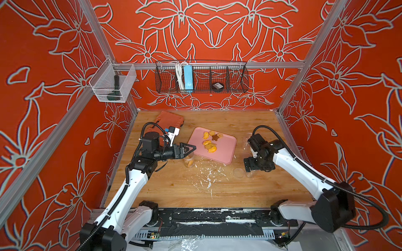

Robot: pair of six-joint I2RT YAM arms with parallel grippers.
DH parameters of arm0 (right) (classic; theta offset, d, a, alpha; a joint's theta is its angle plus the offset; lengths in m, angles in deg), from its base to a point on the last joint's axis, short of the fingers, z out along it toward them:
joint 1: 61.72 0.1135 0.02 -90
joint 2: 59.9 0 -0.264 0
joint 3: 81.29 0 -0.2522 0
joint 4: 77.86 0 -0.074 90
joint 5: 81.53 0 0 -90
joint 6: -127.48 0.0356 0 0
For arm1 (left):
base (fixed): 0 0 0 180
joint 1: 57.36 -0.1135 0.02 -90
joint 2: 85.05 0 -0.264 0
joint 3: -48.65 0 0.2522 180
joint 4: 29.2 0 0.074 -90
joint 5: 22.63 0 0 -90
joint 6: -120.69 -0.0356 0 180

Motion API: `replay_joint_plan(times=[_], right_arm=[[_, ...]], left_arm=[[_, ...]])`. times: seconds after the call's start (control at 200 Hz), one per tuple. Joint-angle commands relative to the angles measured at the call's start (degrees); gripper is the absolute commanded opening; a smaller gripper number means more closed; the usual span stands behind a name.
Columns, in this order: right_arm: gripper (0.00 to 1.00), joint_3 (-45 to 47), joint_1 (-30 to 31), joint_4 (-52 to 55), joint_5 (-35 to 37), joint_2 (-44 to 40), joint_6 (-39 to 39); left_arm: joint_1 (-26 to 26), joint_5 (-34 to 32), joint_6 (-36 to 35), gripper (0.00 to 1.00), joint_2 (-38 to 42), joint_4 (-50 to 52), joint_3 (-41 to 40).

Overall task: Pour the cookies out of the jar
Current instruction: Place the jar at the center of the board, then pick up the jar from the center of the board.

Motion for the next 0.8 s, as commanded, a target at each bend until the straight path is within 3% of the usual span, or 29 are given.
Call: replay_joint_plan(times=[0.0, 0.11, 0.24, 0.48, 0.601, 0.796], right_arm=[[0.99, -5.34, 1.83, 5.04, 2.06, -5.70, 0.10], [0.99, -10.24, 4.06, 7.84, 2.10, -9.62, -1.25], [0.99, -12.83, 4.72, 4.83, -8.64, -14.17, -1.75], [0.99, -11.48, 7.29, -6.12, -24.26, -12.87, 1.18], [0.99, -10.45, 11.20, -11.52, -25.61, -10.11, 3.63], [0.99, -10.66, 15.44, -15.02, -24.88, -5.79, 4.39]], left_arm=[[-0.34, 0.48, 0.50, 0.90, 1.94, 0.09, -0.63], [-0.35, -0.46, 1.87, 0.90, 3.33, -0.37, -1.42], [-0.39, -3.67, 3.65, 0.90, 5.72, 0.14, -2.61], [-0.35, -18.73, 2.14, 0.91, 9.76, 9.87, -2.70], [-0.35, -25.55, 2.84, 0.95, 11.44, 13.69, -3.54], [-0.35, -29.51, 1.17, 0.96, 10.12, 17.83, -4.25]])
